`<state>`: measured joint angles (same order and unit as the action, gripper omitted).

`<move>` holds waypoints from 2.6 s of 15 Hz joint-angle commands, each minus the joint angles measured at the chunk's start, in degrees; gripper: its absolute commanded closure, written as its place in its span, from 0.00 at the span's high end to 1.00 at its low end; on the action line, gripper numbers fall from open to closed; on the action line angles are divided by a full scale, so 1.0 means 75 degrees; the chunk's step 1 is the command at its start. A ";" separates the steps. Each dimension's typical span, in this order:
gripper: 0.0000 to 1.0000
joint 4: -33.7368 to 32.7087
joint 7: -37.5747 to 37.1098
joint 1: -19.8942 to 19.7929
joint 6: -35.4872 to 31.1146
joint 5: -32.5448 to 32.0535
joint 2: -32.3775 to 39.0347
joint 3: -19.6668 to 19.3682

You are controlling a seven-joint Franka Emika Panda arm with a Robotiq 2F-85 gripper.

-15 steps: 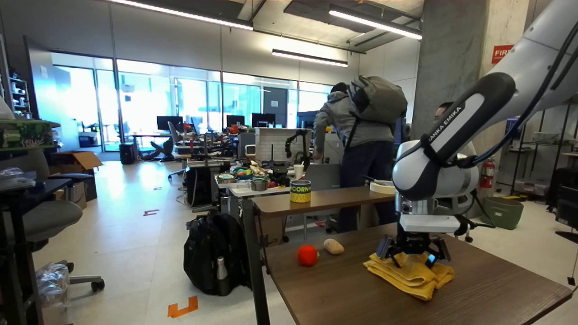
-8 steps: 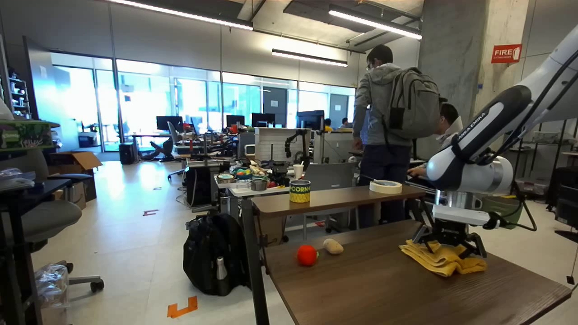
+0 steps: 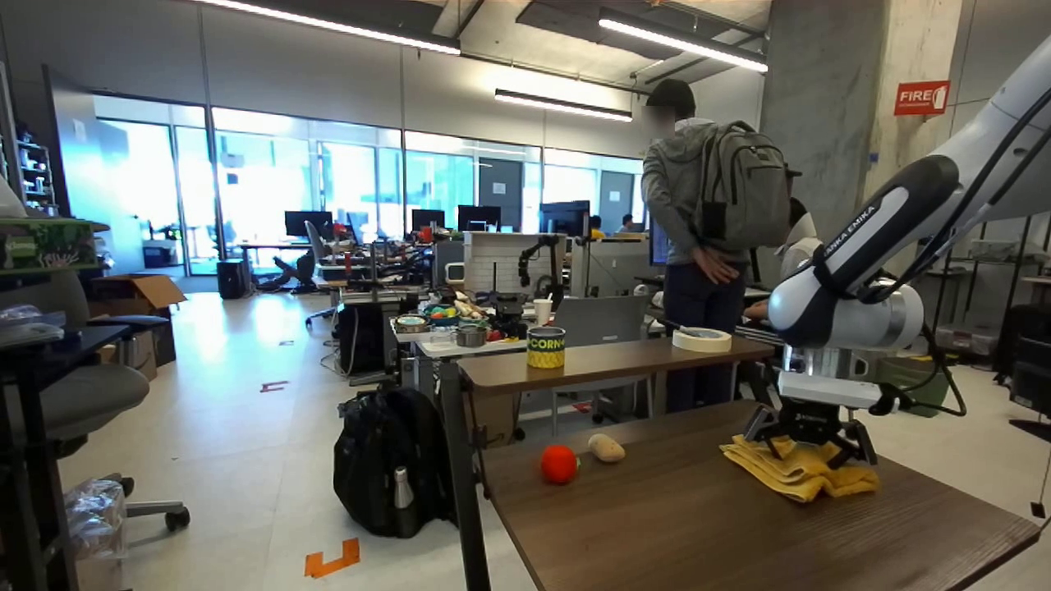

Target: Use the towel to clean the table and move the plush toys to the right

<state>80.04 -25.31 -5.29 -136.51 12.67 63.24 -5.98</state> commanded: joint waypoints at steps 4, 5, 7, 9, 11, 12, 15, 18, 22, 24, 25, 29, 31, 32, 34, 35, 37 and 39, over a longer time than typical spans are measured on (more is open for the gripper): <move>1.00 -0.2559 -0.2287 0.0285 0.0334 -0.0041 0.1566 -0.0866; 1.00 -0.2893 -0.2684 0.0225 0.0359 -0.0054 0.1746 -0.0942; 1.00 -0.3621 -0.3317 0.0106 0.0555 0.0034 0.2145 -0.1101; 1.00 -0.4289 -0.3699 0.0007 0.0916 0.0027 0.2470 -0.1099; 1.00 -0.4903 -0.3489 -0.0099 0.1589 0.0083 0.2659 -0.0772; 1.00 -0.5122 -0.3182 -0.0148 0.2008 0.0131 0.2694 -0.0549; 1.00 -0.5296 -0.2518 0.0039 0.2822 -0.0211 0.2602 0.0035; 1.00 -0.5470 -0.2074 0.0467 0.3634 -0.0549 0.2605 0.0171; 1.00 -0.5125 -0.2150 0.0727 0.3787 -0.0627 0.2359 0.0091; 1.00 -0.5124 -0.2165 0.0736 0.3781 -0.0620 0.2359 0.0085; 1.00 -0.5124 -0.2164 0.0704 0.3781 -0.0617 0.2359 0.0085; 1.00 -0.3943 -0.1501 0.1011 0.3360 -0.1342 0.1678 -0.0320; 1.00 -0.3074 -0.0547 0.0947 0.3022 -0.1526 0.1184 -0.0217; 1.00 -0.2754 -0.0174 0.0960 0.2806 -0.1682 0.1036 -0.0289; 1.00 -0.2047 0.0640 0.0936 0.2268 -0.1920 0.0734 -0.0344; 1.00 -0.1681 0.1007 0.0953 0.2022 -0.2025 0.0584 -0.0361; 1.00 -0.0943 0.1734 0.0963 0.1529 -0.2239 0.0247 -0.0385; 1.00 -0.0221 0.2451 0.0929 0.1028 -0.2472 -0.0137 -0.0353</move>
<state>67.08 -14.01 1.66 -122.83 -3.08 68.35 -8.84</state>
